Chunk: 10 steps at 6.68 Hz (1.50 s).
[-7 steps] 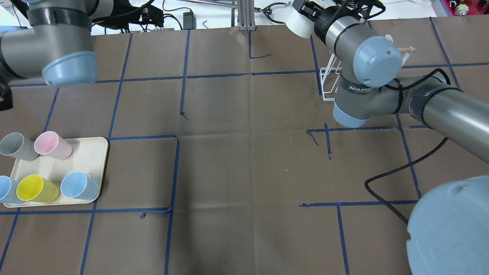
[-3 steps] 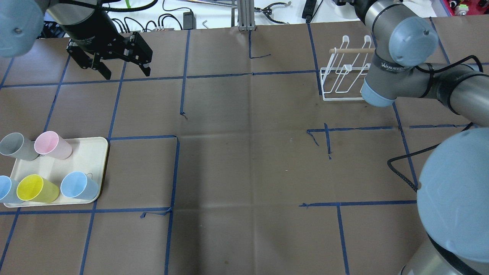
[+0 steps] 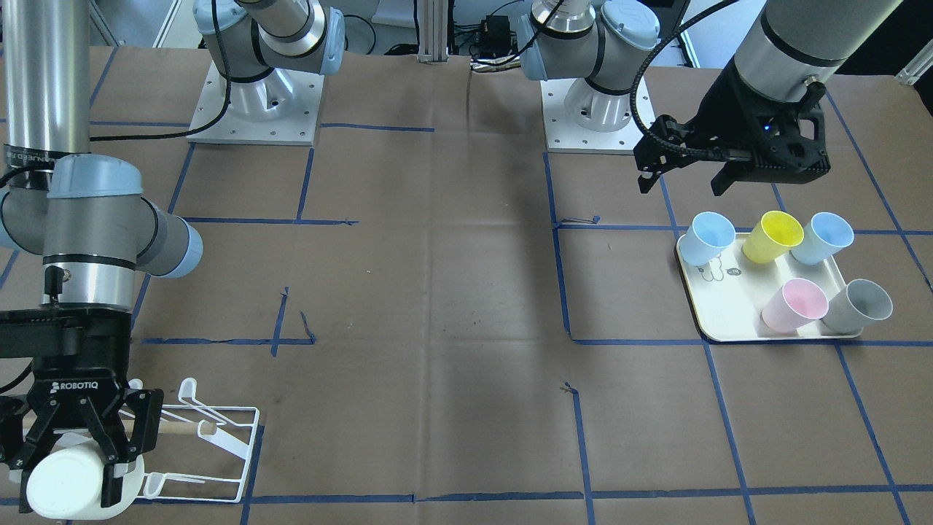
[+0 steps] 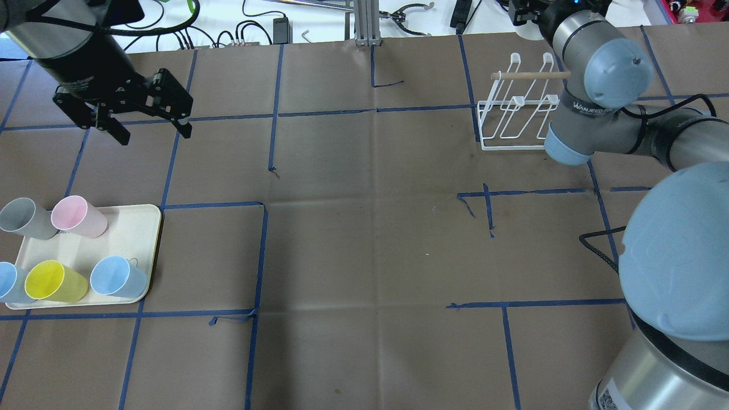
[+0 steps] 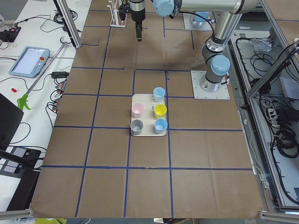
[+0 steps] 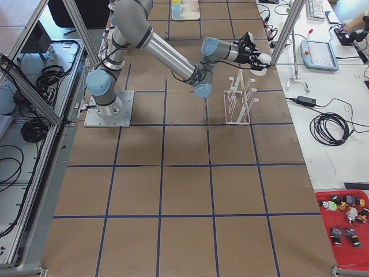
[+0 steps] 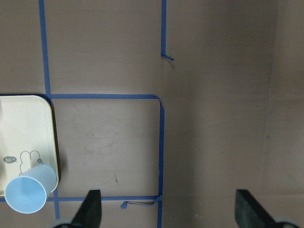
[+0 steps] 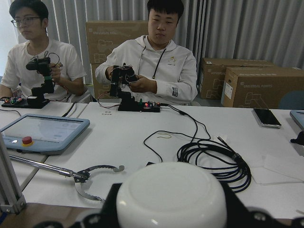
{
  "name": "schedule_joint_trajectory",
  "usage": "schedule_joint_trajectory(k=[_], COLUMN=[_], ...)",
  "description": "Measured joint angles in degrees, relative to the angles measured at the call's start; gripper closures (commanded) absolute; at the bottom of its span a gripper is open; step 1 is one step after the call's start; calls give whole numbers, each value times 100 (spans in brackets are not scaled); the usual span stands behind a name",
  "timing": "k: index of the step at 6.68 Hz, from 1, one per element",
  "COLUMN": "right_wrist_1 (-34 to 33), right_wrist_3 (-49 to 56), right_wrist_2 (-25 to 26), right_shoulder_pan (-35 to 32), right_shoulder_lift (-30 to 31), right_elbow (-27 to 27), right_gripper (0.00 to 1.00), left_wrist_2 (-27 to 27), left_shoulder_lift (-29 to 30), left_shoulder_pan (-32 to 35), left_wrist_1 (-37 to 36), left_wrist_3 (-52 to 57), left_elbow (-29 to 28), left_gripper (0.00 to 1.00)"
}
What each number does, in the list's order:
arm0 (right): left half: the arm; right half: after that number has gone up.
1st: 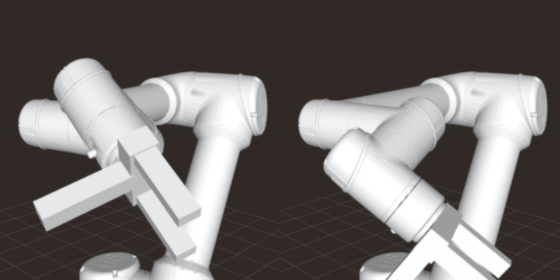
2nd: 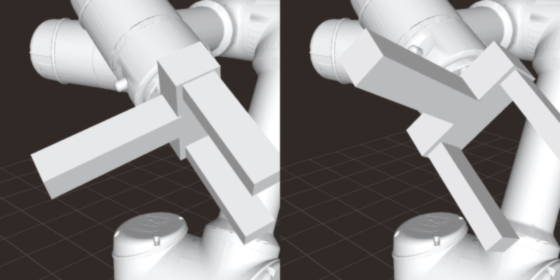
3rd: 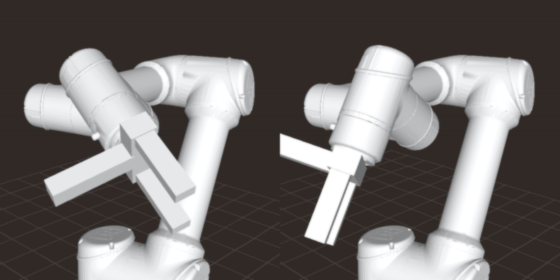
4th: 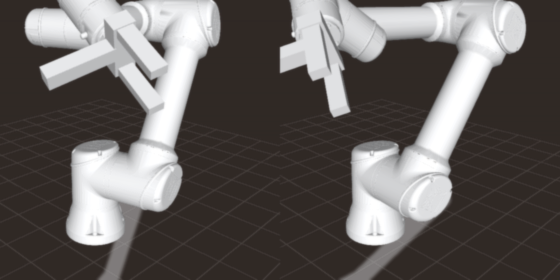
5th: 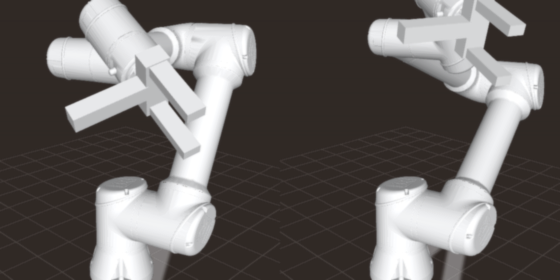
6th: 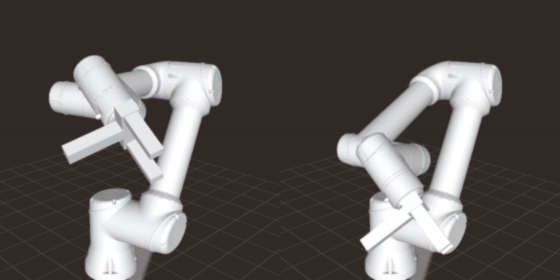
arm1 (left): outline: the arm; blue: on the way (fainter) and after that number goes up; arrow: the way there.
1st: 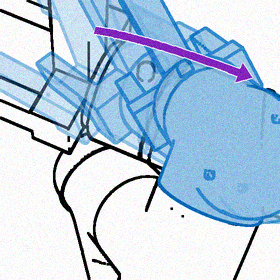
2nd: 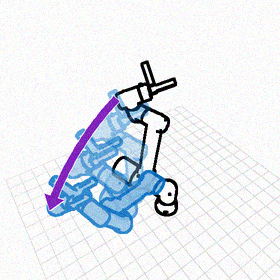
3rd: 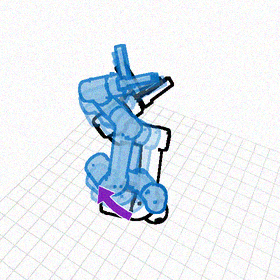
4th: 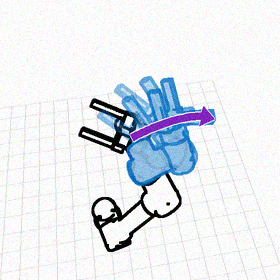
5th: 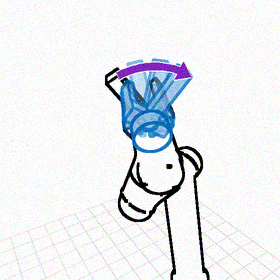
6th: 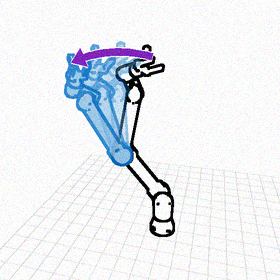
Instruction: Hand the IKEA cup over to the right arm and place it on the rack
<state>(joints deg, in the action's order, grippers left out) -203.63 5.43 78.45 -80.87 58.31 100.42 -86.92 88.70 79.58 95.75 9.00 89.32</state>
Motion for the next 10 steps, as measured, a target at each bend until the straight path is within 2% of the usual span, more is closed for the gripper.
schedule_joint_trajectory(k=[2, 3, 5, 7, 8, 9, 10], right_wrist_1=[-224, -256, -295, -381, -402, -410, -407], right_wrist_3=[80, 71, 50, 46, 46, 47, 53], right_wrist_2=[11, 12, 7, 10, 10, 8, 11], right_shoulder_pan=[-21, -30, -40, -97, -124, -135, -136], right_shoulder_lift=[-75, -124, -279, -400, -432, -453, -462], right_elbow=[252, 260, 119, 76, 98, 138, 177], right_gripper=[72, 72, 72, 71, 40, 0, 0], left_wrist_2=[-236, -440, -599, -657, -658, -654, -654], left_shoulder_lift=[-570, -762, -900, -761, -617, -441, -287], left_shoulder_pan=[-1016, -1434, -1788, -1849, -1854, -1860, -1864], left_wrist_1=[-158, -483, -1318, -2272, -2759, -3144, -3321], left_wrist_3=[1015, 1328, 1571, 1628, 1695, 1768, 1847], left_elbow=[1024, 1558, 2373, 2950, 3238, 3484, 3628], left_gripper=[1, 2, 3, 2, 2, 2, 3])
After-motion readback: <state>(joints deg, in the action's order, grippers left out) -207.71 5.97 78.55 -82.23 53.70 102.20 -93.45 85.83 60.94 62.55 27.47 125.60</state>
